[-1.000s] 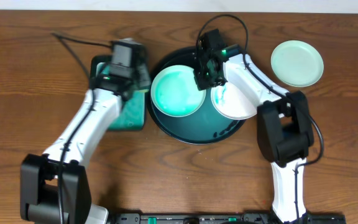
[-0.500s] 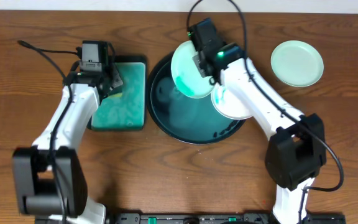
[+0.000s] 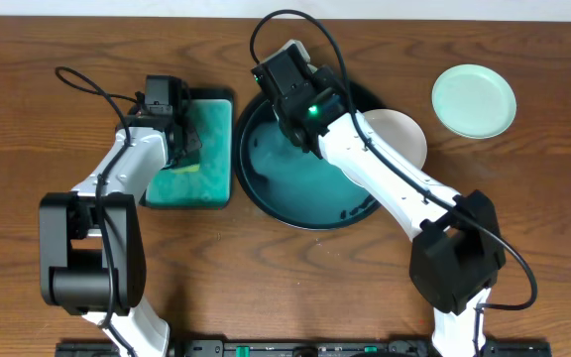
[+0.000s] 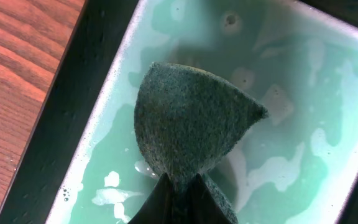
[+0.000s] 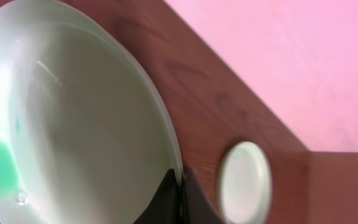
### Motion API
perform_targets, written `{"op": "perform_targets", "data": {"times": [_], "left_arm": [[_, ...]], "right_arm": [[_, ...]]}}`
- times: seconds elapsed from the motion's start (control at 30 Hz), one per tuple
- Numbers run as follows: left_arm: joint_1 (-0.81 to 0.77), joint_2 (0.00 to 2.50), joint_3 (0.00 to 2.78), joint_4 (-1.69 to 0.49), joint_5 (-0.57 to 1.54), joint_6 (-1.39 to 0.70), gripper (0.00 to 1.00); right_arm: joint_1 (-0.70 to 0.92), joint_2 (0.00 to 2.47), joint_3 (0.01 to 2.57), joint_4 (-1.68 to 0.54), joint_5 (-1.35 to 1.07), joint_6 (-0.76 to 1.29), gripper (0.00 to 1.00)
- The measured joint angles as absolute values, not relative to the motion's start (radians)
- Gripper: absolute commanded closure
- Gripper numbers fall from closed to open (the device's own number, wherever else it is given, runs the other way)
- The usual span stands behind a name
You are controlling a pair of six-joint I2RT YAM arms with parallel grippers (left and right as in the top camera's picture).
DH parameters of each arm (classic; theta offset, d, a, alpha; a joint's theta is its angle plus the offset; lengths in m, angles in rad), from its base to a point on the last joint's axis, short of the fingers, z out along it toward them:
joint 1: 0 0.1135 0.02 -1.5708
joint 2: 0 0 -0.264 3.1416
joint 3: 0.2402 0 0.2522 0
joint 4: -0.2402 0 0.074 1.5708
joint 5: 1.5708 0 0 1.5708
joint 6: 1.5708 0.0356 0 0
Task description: Clean dirty plates on tray and stack at the side
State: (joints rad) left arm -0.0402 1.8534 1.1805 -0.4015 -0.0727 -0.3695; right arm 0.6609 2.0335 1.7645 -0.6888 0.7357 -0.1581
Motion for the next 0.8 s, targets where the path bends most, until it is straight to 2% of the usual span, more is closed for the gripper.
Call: {"op": "perform_targets", "data": {"times": [0.2, 0.53, 0.8], "left_arm": [[-0.04, 1.766, 1.18, -0.399, -0.058, -0.369, 0.93], [-0.04, 1.666, 1.18, -0.4, -0.027, -0.369, 0.93], [-0.04, 1.666, 1.18, -0.4, 0.002, -0.369, 0.93]], "right_arm": [[0.577, 2.033, 1.765, -0.716, 0.467, -0.068, 0.99], [0.287, 2.039, 1.765, -0.79, -0.084, 0.05, 0.99], [0.262, 2.172, 1.765, -0.792, -0.268, 0.065, 0.99]]}}
